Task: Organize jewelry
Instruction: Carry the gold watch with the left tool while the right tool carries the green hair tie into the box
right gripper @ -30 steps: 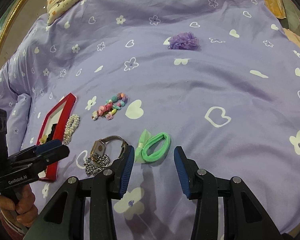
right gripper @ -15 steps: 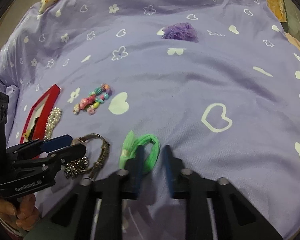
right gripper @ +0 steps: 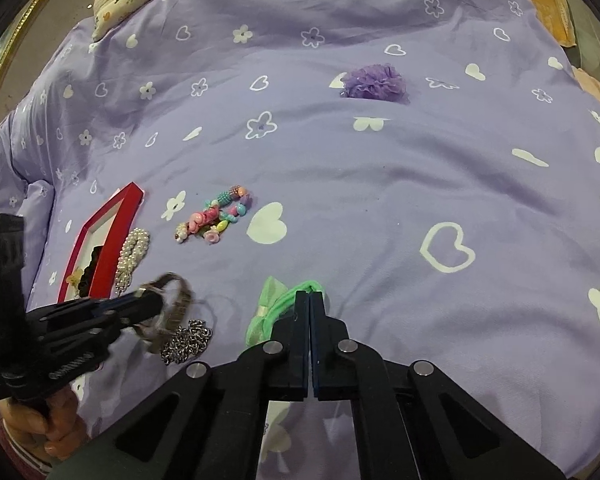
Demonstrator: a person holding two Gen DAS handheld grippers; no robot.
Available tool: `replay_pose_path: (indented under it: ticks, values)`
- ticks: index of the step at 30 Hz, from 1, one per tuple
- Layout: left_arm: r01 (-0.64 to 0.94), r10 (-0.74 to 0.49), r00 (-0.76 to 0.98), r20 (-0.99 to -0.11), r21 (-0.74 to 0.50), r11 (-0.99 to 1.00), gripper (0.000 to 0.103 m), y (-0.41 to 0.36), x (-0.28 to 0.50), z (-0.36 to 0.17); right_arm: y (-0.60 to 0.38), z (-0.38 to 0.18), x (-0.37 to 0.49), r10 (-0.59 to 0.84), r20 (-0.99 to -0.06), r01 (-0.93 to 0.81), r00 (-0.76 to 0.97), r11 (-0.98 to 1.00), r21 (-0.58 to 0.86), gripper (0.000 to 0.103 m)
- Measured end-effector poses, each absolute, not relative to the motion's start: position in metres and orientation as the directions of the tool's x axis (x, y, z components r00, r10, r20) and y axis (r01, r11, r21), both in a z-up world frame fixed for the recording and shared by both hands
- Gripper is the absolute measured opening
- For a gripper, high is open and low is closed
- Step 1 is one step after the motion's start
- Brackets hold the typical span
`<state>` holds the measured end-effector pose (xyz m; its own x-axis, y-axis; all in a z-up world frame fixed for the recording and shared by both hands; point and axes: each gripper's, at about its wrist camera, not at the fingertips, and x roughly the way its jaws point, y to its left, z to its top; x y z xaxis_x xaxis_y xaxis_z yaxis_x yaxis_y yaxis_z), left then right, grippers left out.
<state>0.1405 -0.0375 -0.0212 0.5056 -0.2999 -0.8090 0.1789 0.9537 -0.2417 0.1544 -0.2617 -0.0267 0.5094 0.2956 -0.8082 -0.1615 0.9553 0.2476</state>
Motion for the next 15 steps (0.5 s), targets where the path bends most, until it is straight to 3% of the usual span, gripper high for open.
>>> replay_pose_path:
  ticks: [2, 4, 9, 11, 12, 15]
  values:
    - [0.166, -0.301, 0.518, -0.801, -0.251, 0.954, 0.007, -0.031, 0.137, -0.016, -0.262, -0.029, 0.155, 0.312, -0.811, -0.152, 0.495, 0.950, 0.273, 0.010]
    - [0.152, -0.300, 0.530, -0.793, -0.258, 0.954, 0.007, -0.022, 0.132, -0.012, -0.262, -0.032, 0.154, 0.311, -0.815, -0.148, 0.490, 0.950, 0.273, 0.028]
    - [0.131, -0.293, 0.545, -0.786, -0.266, 0.955, 0.007, -0.010, 0.124, -0.007, -0.253, -0.042, 0.156, 0.285, -0.829, -0.153, 0.482, 0.959, 0.241, 0.033]
    - [0.120, -0.286, 0.550, -0.785, -0.265, 0.957, 0.007, -0.004, 0.121, -0.005, -0.251, -0.046, 0.157, 0.287, -0.831, -0.157, 0.477, 0.958, 0.240, 0.025]
    - [0.114, -0.284, 0.552, -0.784, -0.267, 0.957, 0.007, -0.001, 0.119, -0.005, -0.250, -0.046, 0.156, 0.285, -0.829, -0.160, 0.481, 0.958, 0.237, 0.009]
    - [0.096, -0.276, 0.560, -0.781, -0.270, 0.958, 0.007, 0.010, 0.114, -0.003, -0.250, -0.045, 0.155, 0.324, -0.823, -0.172, 0.466, 0.946, 0.275, 0.004]
